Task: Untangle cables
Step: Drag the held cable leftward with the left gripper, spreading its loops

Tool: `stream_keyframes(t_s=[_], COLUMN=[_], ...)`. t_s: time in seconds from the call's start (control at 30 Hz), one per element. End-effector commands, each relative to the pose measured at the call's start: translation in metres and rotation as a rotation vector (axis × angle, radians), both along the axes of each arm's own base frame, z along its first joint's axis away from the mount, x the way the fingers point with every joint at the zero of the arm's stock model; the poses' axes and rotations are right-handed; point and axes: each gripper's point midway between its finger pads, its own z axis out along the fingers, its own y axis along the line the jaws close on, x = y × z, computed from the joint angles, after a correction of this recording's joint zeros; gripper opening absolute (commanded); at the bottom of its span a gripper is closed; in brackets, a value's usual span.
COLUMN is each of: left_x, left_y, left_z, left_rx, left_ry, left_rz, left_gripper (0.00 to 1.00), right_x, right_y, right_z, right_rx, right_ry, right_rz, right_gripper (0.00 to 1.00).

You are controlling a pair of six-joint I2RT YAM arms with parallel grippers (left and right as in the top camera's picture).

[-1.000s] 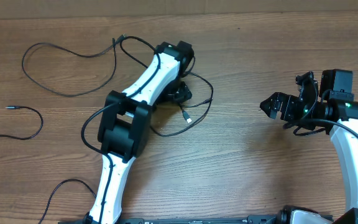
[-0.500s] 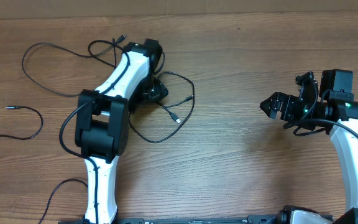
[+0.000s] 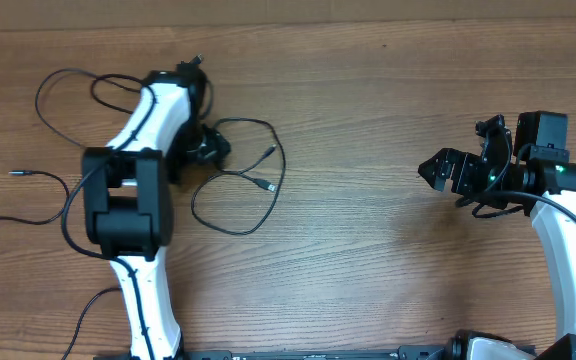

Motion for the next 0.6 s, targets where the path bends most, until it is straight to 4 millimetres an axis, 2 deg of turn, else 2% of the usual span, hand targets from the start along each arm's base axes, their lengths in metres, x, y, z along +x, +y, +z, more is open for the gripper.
stream_keyframes(t_s=[0.0,0.17,0.27,0.33,0.43,0.57], left_x=[-0.053,-0.056,-0.059,-0.060,-0.057,-0.044], left_y=[0.068,0.099,0.110,0.115,0.116,0.114], left_z=[-0.070,-0.069,-0.068,-0.067,-0.062,-0.039], left_rx=[0.184,0.197,0.205,0.201,0.196,0.201], left_ry=[0.242,0.245,0.252,0.253,0.239,0.172], left_rz=[-0.034,-0.014,0.006,0.010,-0.010,-0.037], left_gripper=[0.94,0.93,0.92,0.89,0.89,0.89], right_x=[0.001,0.001,0.001,0.001,0.003,0.004], right_y=[0.000,0.000,0.000,0.000,-0.001,-0.005], right_z=[0.000,0.000,0.000,0.000,0.000,-0.001], right_rx=[0.001,0.001,0.001,0.001,0.000,-0.022], right_ry=[-0.004,-0.005,-0.005,-0.005,-0.012,-0.012], right_rz=[0.003,0.003,0.003,0.003,0.003,-0.006], right_gripper=[1.00,1.00,1.00,1.00,1.00,1.00])
